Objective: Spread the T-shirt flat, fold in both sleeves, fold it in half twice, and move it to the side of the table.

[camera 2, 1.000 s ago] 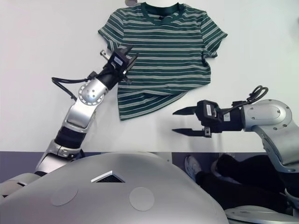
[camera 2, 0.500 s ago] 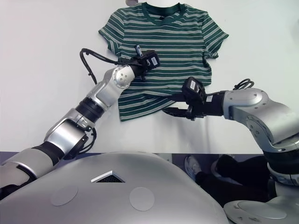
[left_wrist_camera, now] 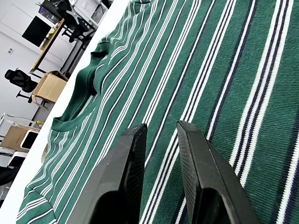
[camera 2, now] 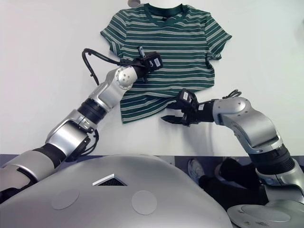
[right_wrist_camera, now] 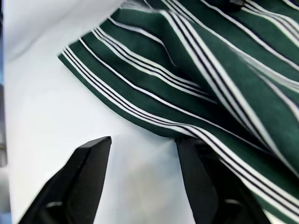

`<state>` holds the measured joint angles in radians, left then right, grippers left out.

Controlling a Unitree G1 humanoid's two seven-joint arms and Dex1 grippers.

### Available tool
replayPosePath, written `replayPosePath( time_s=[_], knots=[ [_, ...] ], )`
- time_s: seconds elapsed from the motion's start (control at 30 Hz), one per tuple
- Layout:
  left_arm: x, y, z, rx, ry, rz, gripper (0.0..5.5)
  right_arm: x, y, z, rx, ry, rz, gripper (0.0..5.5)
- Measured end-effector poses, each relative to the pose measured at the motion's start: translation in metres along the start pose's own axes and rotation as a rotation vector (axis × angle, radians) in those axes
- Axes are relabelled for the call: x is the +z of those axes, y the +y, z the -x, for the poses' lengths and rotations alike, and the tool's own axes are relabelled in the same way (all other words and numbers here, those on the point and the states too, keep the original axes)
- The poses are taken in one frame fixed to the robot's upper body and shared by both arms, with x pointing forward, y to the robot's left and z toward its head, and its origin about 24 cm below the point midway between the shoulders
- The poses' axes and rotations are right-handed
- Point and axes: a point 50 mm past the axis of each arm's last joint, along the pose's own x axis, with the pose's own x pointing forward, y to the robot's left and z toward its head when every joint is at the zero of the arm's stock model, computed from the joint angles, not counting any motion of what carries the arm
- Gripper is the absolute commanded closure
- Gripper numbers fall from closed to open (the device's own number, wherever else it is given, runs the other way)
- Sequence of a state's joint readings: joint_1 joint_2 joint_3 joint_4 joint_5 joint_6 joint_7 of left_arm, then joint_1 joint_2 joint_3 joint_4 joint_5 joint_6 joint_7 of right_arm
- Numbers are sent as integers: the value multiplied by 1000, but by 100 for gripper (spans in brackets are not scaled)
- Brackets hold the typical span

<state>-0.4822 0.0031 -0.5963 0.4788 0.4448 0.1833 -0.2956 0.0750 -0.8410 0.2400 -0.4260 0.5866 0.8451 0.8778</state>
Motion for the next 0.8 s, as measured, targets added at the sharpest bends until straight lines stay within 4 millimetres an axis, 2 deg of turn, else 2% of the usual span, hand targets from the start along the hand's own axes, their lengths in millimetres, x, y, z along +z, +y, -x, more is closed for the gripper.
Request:
replayPosePath(
  time_s=[0.27,0.3,0.37,0.5,0.8],
  knots=[
    [2,-1,0,-2,-18,-3,432,53,-5,-19,42,-198,-123,293],
    [4,-1,-1,-4,-23,-2,432,51,-3,-14,46,-213,-128,293],
    [3,-1,-1,-5,-24,-3,432,28,0,5,21,-160,-144,293],
    [1,-1,-1,-5,-20,-8,432,-12,-4,19,20,-103,-150,293],
    [1,-1,-1,-6,-25,-10,432,-14,-10,21,-1,-130,-96,293]
  ],
)
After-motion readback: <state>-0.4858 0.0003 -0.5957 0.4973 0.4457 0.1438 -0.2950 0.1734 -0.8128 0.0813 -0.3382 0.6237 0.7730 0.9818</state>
